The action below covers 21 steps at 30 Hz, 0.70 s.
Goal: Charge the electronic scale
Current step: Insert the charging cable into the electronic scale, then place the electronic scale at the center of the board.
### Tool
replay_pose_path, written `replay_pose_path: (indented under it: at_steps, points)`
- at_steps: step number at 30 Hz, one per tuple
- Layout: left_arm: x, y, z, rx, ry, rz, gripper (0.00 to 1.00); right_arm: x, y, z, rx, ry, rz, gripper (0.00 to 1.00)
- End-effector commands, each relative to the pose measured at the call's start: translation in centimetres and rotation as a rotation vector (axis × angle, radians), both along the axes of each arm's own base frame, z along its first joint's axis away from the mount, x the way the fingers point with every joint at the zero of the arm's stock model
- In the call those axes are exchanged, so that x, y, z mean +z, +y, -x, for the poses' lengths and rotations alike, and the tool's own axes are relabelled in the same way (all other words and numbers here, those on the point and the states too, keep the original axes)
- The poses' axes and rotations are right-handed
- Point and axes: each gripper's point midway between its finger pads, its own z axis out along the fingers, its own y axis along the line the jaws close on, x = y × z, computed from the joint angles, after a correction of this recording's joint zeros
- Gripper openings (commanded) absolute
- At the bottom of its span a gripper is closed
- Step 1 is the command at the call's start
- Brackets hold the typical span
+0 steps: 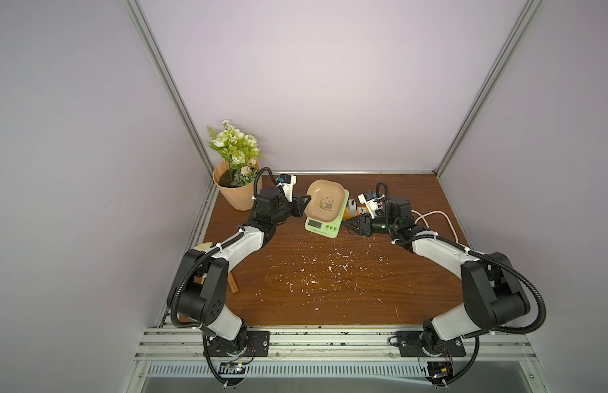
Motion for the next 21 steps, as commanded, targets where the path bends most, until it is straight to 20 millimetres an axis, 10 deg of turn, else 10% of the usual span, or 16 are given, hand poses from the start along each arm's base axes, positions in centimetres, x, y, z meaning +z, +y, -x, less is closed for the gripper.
replay_pose_path:
  at_steps: [1, 21]
  points:
    - [0.8, 0.0, -0.7, 0.042, -0.003, 0.021, 0.0, 2.7, -0.5, -0.4, -0.011, -0.11, 0.023, 0.48]
    - [-11.3, 2.4, -2.2, 0.509, 0.465, -0.128, 0.0, 4.6, -6.6, -4.7, -0.359, -0.146, 0.09, 0.48]
